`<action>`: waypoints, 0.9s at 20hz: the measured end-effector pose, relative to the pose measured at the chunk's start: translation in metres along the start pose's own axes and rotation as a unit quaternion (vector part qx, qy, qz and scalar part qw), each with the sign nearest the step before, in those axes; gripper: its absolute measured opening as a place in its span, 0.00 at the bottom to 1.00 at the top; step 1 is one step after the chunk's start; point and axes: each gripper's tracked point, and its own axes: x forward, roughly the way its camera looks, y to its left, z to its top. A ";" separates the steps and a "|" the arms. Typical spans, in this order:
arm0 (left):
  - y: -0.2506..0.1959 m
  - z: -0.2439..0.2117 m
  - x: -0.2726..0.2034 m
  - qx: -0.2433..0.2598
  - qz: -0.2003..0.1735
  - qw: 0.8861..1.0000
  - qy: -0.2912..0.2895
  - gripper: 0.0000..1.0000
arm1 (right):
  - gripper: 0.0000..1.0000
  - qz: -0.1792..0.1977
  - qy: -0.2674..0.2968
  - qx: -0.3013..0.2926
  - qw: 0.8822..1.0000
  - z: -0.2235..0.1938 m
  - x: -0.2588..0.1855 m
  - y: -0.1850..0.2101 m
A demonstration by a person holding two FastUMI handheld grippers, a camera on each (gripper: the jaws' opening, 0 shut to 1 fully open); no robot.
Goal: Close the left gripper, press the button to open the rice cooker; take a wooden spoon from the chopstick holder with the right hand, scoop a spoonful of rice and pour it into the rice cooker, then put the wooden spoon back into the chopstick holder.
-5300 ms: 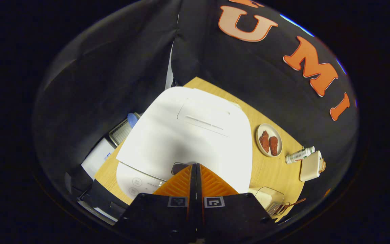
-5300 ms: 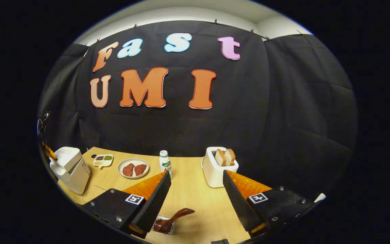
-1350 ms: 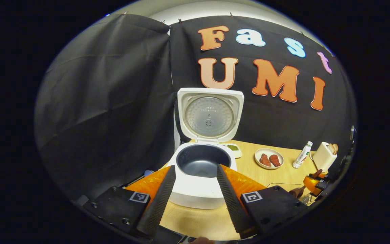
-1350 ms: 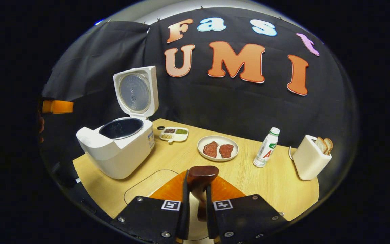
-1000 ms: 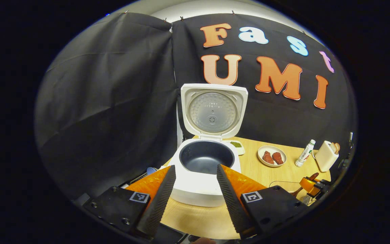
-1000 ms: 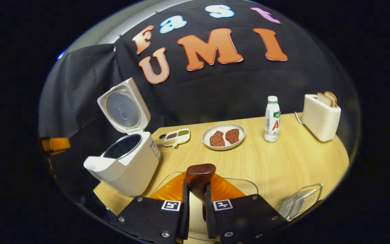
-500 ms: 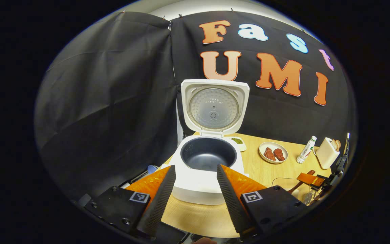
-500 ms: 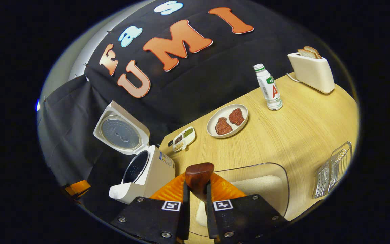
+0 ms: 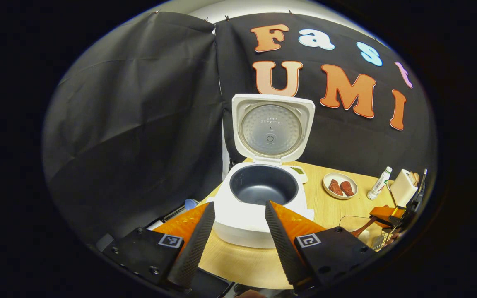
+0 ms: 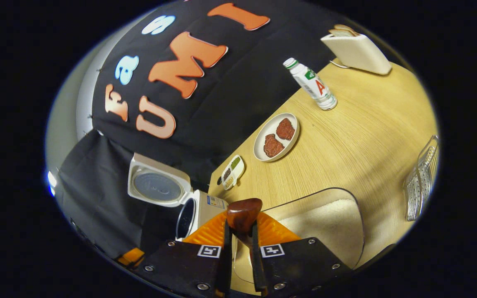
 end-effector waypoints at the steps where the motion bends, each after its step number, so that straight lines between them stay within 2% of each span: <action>1: -0.002 0.001 0.001 -0.002 -0.001 1.000 0.000 0.83 | 0.20 0.007 -0.007 0.017 1.000 0.008 -0.007 -0.002; 4: -0.011 0.005 0.004 -0.001 -0.009 1.000 -0.004 0.84 | 0.20 0.019 -0.037 0.064 0.997 0.040 -0.023 -0.015; 7: -0.023 0.010 0.005 0.010 -0.019 1.000 -0.008 0.83 | 0.20 0.041 -0.074 0.140 0.987 0.073 -0.038 -0.022; 9: -0.033 0.013 0.005 0.017 -0.028 0.999 -0.012 0.83 | 0.20 0.055 -0.096 0.184 0.977 0.093 -0.049 -0.024; 12: -0.045 0.017 0.006 0.024 -0.039 0.999 -0.018 0.83 | 0.20 0.089 -0.117 0.254 0.956 0.115 -0.063 -0.017; 15: -0.051 0.020 0.004 0.022 -0.044 0.999 -0.022 0.82 | 0.20 0.128 -0.121 0.305 0.936 0.127 -0.069 0.005; 16: -0.050 0.020 0.003 0.021 -0.044 0.999 -0.022 0.84 | 0.24 0.141 -0.118 0.318 0.930 0.131 -0.068 0.015; 17: -0.050 0.021 0.003 0.021 -0.044 0.999 -0.022 0.82 | 0.20 0.154 -0.115 0.328 0.925 0.132 -0.069 0.028; 18: -0.048 0.021 0.002 0.021 -0.041 0.999 -0.025 0.83 | 0.20 0.166 -0.115 0.340 0.919 0.135 -0.067 0.039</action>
